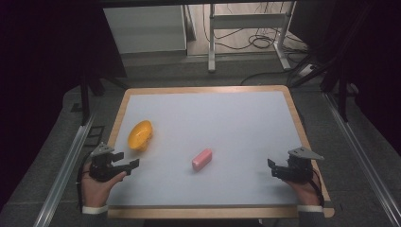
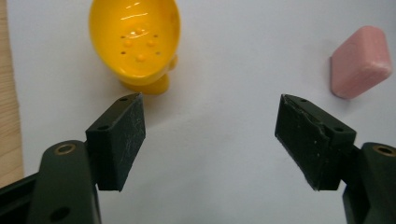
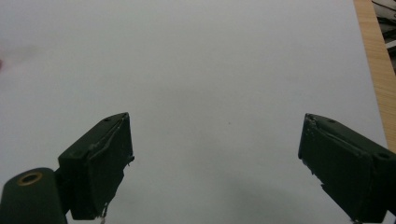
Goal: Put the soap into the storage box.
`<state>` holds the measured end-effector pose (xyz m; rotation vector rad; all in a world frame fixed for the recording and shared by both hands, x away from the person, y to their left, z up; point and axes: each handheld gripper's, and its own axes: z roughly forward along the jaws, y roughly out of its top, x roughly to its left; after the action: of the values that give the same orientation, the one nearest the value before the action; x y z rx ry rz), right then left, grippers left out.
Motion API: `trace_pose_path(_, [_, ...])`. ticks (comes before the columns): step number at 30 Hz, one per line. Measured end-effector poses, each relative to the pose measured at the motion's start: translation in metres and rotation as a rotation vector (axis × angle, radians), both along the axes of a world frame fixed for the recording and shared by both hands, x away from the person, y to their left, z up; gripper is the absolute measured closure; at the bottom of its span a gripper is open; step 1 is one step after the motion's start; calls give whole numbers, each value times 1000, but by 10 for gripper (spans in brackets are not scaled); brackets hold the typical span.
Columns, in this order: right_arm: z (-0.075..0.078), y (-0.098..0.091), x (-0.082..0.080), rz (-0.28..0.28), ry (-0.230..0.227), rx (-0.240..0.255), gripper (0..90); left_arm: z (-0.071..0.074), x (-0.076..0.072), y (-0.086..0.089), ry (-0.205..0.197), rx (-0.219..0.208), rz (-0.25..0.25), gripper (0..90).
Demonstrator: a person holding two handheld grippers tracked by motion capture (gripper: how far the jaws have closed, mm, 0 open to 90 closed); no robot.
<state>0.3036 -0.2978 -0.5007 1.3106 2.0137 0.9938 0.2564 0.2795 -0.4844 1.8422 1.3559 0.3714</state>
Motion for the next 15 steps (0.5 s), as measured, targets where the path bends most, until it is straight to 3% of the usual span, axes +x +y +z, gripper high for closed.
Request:
trace_pose_path(9, [2, -6, 0, 7, -6, 7, 105, 22, 0, -12, -15, 23, -6, 246])
trace_pose_path(15, [4, -7, -1, 16, -17, 2, 106, 31, 3, -16, -13, 11, -11, 239])
